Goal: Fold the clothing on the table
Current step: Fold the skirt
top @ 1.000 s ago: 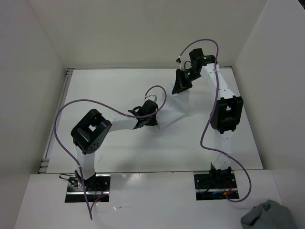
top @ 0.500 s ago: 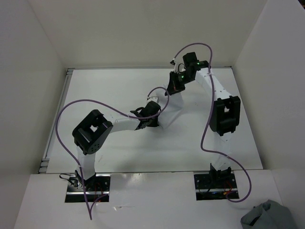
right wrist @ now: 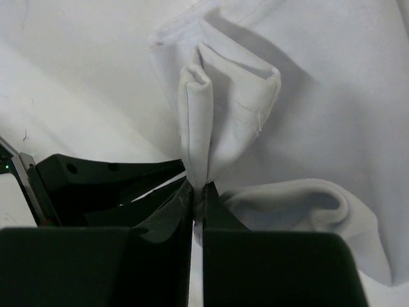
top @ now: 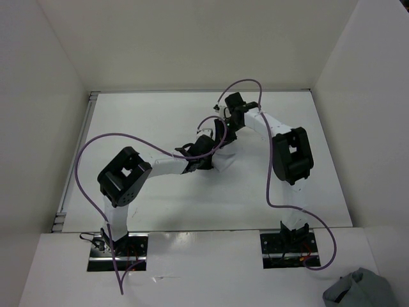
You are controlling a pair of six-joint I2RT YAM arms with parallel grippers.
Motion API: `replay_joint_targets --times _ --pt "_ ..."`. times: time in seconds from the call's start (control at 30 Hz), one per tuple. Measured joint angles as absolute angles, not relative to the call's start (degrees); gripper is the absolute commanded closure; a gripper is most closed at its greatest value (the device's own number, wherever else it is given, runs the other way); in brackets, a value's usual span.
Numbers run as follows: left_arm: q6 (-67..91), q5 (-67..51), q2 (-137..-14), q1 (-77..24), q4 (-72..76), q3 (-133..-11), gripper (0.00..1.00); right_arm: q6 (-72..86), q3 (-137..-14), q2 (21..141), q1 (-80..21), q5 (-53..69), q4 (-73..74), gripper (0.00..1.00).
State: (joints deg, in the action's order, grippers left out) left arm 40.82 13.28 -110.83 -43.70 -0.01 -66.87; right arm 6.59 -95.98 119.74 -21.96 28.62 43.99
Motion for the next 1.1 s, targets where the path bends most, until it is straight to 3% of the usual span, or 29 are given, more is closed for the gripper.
replay_joint_targets --times 0.1,0.27,0.47,0.5,0.6,0.73,0.83,0.93,1.0,1.1 --pt "40.84 13.30 -110.93 -43.70 -0.03 -66.87 0.77 7.66 -95.98 119.72 -22.41 27.49 42.54 1.00" --pt "40.86 13.69 -110.93 -43.70 -0.19 -67.20 0.77 7.16 -95.50 119.72 -23.62 26.92 41.41 0.73" --pt "42.39 15.51 -110.96 -43.57 -1.28 -67.26 0.77 1.91 -89.25 117.27 -24.45 28.38 42.04 0.50" --pt "42.39 16.08 -110.93 -43.64 -1.34 -67.26 0.77 1.34 -87.72 116.18 -24.32 27.75 42.28 0.50" --pt "42.22 16.29 -110.87 -43.70 -1.23 -67.53 0.77 -3.20 -84.75 111.39 -22.76 30.06 44.21 0.32" --pt "42.22 16.64 -110.83 -43.70 -1.23 -67.37 0.77 -9.28 -85.25 101.86 -17.17 38.26 46.26 0.29" --pt "42.26 17.65 -109.71 -43.70 -1.06 -65.80 0.77 -11.84 -87.48 96.95 -9.30 42.98 45.98 0.38" --pt "42.28 18.59 -107.15 -43.72 -0.86 -63.18 0.77 -12.69 -88.29 95.90 -4.47 42.06 44.38 0.69" --pt "42.30 18.98 -104.95 -43.70 -0.47 -61.19 0.77 -12.93 -88.29 97.84 -4.58 41.17 43.86 1.00" --pt "42.39 19.42 -100.27 -43.70 1.32 -57.36 0.77 -12.71 -88.31 104.29 -5.61 40.66 43.31 1.00"
